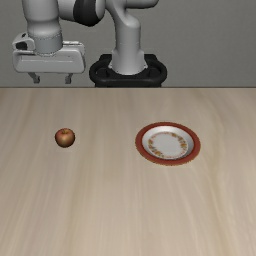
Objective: Pick the apple on the table and place it on the plate
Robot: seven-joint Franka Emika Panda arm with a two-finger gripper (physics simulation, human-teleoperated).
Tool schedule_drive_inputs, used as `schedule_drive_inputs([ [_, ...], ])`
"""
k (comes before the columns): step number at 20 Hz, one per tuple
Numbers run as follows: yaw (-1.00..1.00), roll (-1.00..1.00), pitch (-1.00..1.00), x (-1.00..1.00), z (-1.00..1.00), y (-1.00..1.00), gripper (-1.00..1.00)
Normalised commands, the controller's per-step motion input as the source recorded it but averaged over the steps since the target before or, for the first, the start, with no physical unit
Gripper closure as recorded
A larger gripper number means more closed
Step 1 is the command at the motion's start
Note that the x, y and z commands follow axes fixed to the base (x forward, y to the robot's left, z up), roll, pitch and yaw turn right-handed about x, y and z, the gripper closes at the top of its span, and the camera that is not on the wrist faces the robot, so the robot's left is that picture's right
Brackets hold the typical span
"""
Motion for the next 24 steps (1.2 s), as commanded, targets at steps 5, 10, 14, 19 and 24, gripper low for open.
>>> schedule_drive_inputs([
  [5, 0.00, 0.00, 0.00, 0.20, -0.60, 0.20, -1.00],
  [10, 0.00, 0.00, 0.00, 0.00, -1.00, 0.00, -1.00],
  [14, 0.00, 0.00, 0.00, 0.00, -1.00, 0.00, -1.00],
  [19, 0.00, 0.00, 0.00, -0.20, -0.80, 0.00, -1.00],
  [24, 0.00, 0.00, 0.00, 0.00, -0.20, 0.00, 1.00],
])
